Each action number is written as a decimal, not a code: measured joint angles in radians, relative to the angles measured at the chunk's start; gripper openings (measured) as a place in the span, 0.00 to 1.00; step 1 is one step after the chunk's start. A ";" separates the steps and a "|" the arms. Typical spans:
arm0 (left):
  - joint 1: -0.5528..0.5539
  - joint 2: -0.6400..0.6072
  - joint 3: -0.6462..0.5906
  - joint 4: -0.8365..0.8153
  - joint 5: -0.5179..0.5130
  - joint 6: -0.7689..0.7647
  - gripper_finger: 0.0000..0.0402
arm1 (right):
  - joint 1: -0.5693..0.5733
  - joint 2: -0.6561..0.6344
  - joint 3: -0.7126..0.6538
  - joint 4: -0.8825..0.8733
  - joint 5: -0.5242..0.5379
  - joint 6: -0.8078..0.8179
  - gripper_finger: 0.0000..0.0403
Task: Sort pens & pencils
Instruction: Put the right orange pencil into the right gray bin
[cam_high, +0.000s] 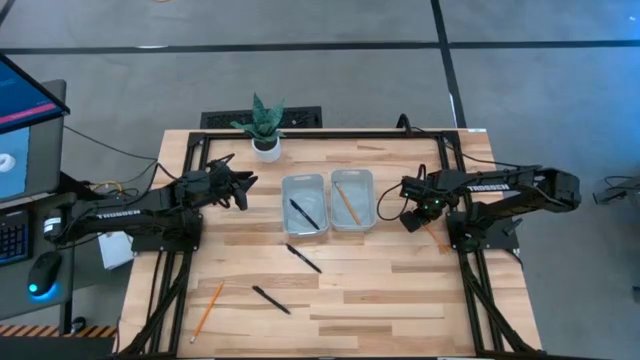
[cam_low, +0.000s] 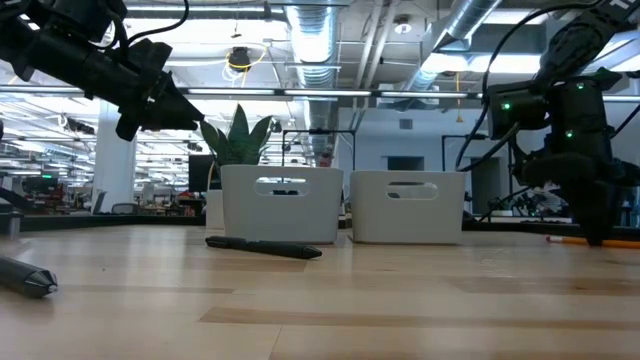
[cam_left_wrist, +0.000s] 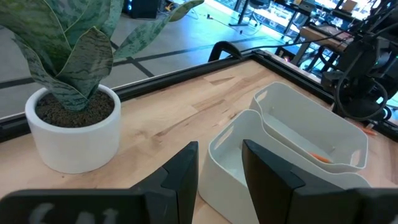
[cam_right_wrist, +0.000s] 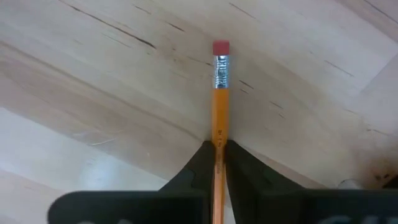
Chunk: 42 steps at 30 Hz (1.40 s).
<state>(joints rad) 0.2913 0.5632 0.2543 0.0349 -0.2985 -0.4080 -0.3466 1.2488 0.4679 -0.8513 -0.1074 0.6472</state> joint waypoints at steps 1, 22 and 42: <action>0.000 0.000 0.000 0.000 0.000 0.000 0.29 | 0.000 0.000 0.000 0.000 0.000 0.000 0.13; 0.000 0.000 0.000 0.000 0.000 0.000 0.29 | 0.000 0.004 0.087 -0.039 0.008 0.000 0.13; 0.000 0.000 0.000 0.000 0.000 -0.005 0.29 | 0.000 0.001 0.383 -0.069 0.038 -0.056 0.13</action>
<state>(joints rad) 0.2911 0.5629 0.2543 0.0349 -0.2985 -0.4129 -0.3470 1.2499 0.8509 -0.9202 -0.0689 0.5910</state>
